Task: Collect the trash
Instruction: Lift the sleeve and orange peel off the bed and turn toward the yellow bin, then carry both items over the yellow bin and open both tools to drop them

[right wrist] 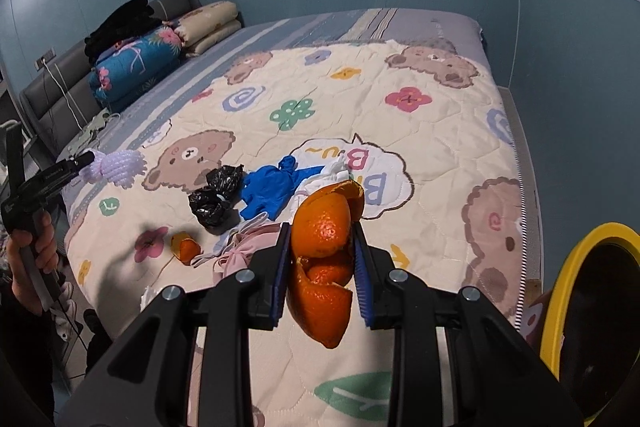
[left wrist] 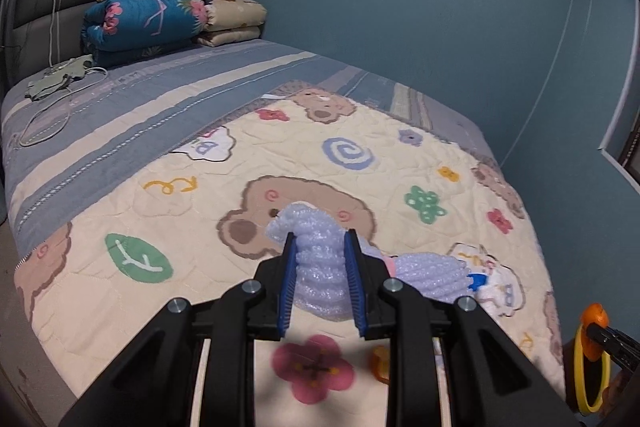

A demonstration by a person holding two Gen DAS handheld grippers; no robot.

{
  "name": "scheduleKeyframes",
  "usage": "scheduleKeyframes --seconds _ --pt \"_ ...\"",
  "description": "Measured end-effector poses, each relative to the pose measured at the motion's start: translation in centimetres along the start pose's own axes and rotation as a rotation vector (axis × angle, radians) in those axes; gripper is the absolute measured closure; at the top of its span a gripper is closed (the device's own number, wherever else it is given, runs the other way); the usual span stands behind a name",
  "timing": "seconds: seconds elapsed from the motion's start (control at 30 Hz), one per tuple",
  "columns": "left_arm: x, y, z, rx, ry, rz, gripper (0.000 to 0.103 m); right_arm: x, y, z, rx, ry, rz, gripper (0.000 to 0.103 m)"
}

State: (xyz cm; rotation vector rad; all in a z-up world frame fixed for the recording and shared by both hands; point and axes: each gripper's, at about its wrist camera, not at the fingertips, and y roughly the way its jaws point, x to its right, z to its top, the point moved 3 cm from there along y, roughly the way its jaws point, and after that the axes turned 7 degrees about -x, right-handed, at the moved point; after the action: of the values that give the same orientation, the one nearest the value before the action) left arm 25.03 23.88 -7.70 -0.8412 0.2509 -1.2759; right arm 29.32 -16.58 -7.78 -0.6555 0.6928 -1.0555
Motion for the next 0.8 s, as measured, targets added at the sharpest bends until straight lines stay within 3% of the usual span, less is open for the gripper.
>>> scheduleKeyframes --seconds 0.8 --pt "15.5 -3.3 -2.6 -0.013 0.199 -0.229 0.081 7.9 -10.3 -2.2 0.123 0.098 -0.079 0.076"
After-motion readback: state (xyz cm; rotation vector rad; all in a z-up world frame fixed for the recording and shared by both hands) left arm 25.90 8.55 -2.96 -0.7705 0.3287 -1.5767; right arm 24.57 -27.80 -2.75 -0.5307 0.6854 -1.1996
